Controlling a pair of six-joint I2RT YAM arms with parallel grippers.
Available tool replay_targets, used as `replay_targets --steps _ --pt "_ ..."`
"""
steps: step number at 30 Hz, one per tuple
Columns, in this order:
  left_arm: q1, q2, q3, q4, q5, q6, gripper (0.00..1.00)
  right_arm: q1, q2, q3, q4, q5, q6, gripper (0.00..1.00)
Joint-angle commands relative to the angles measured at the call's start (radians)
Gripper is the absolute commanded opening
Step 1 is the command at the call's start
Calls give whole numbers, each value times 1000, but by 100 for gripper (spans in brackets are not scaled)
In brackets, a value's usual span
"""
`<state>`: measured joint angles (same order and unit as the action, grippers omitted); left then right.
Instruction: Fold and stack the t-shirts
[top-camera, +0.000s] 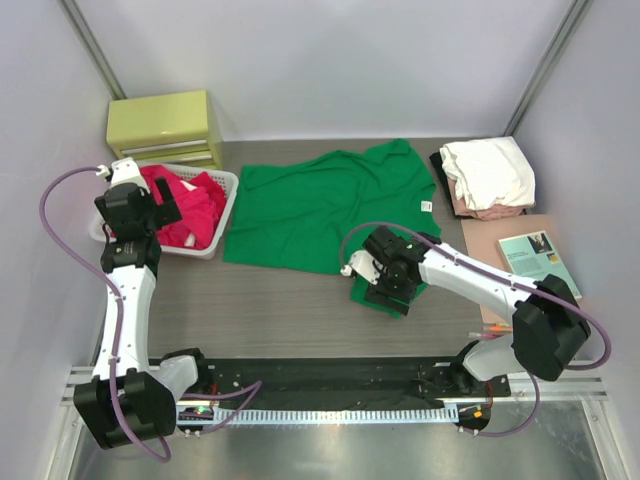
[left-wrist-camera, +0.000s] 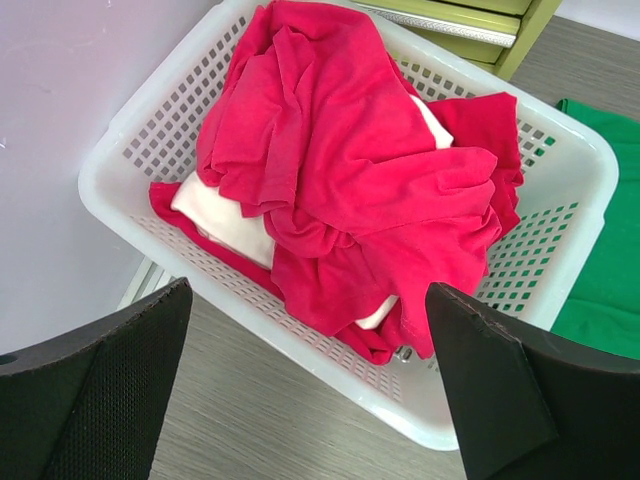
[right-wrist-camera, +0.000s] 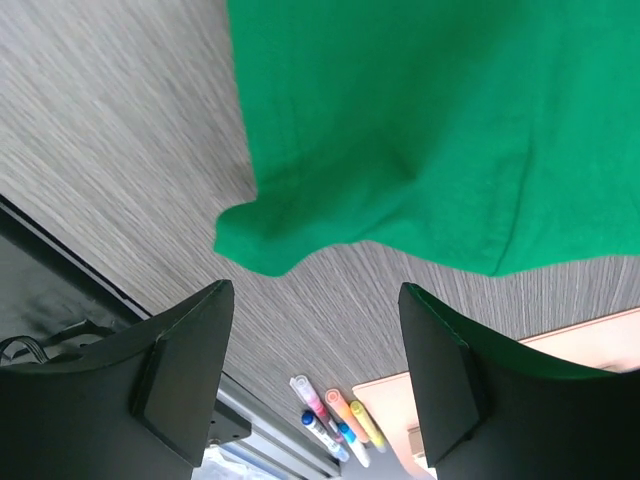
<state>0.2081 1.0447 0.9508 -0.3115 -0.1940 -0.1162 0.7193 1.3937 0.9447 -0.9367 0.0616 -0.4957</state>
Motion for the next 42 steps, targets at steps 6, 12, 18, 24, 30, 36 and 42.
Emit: replay_targets --steps 6,12,18,24,30,36,42 --pt "4 -5 3 40 13 12 100 74 8 -6 -80 75 -40 73" --pt "5 20 14 43 13 12 100 77 112 22 -99 40 -53 74" --pt "4 12 14 41 4 23 100 138 208 60 -131 7 -66 74" --pt "5 3 -7 49 14 32 100 147 229 86 -102 -23 -47 1" --pt "4 11 -1 48 30 35 100 152 185 60 -132 -11 -40 1" --pt "4 31 0 55 44 29 100 152 88 71 -249 -6 -43 22" --pt "5 37 -1 58 51 32 100 173 82 95 -223 -12 -24 64"
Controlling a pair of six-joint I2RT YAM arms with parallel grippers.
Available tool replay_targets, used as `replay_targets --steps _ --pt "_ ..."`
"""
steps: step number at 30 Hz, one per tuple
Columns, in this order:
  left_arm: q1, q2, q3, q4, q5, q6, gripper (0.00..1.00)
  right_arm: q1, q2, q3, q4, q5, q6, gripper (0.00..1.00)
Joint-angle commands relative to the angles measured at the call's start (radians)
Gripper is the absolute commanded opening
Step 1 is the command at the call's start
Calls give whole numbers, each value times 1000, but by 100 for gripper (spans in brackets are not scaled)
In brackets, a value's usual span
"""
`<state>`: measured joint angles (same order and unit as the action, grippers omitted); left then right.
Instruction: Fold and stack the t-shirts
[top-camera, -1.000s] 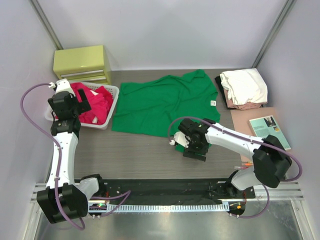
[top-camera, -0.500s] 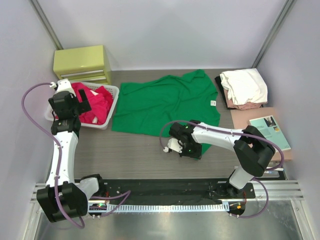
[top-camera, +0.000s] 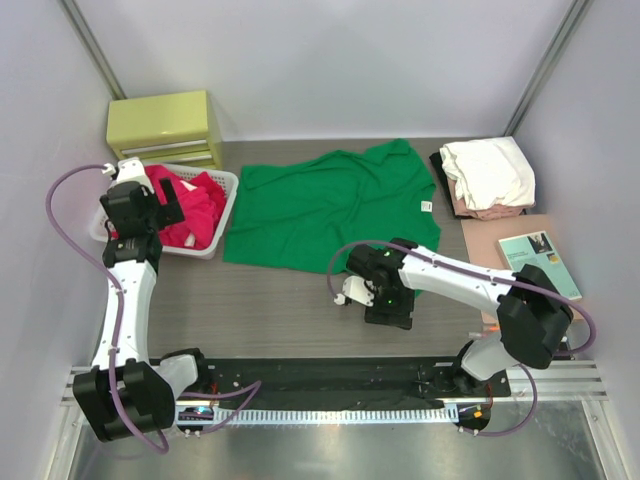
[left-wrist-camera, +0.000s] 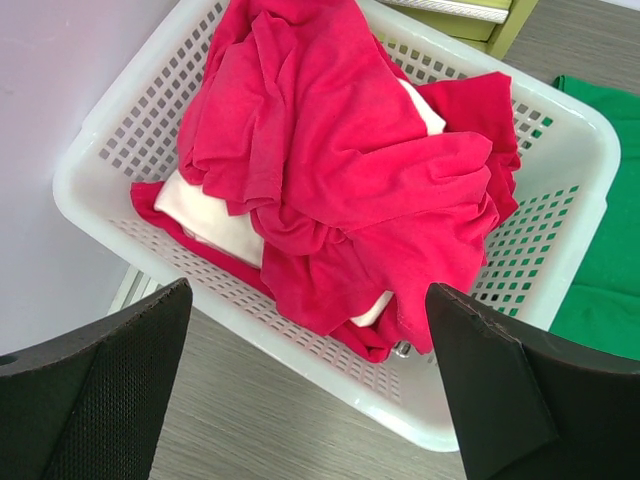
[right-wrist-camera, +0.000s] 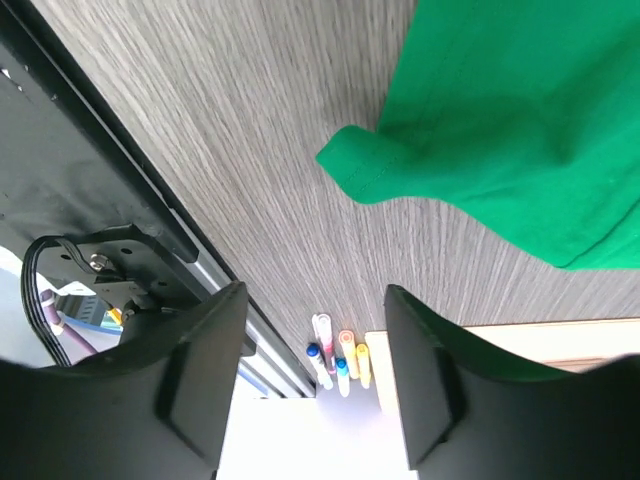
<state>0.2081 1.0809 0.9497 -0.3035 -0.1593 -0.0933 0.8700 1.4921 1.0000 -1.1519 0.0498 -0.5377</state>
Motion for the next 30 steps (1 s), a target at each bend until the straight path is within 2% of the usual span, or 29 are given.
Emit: replay_targets --steps 1,13,23,25,28,29,30 --pt "4 -1 0 50 17 12 100 32 0 45 0 -4 22 65" --pt "5 -33 -23 44 33 26 100 67 172 60 156 10 25 66" --pt "5 -49 -45 41 81 24 100 58 181 6 202 50 -1 65" --pt "4 -55 -49 41 83 24 100 54 180 -4 208 53 2 52" --pt "4 -62 -54 43 86 29 100 52 174 -15 201 50 10 19" --pt "4 -61 -54 41 89 27 100 53 174 -17 195 50 10 1" --pt "5 -62 -52 43 89 26 100 52 171 -26 189 56 12 1"
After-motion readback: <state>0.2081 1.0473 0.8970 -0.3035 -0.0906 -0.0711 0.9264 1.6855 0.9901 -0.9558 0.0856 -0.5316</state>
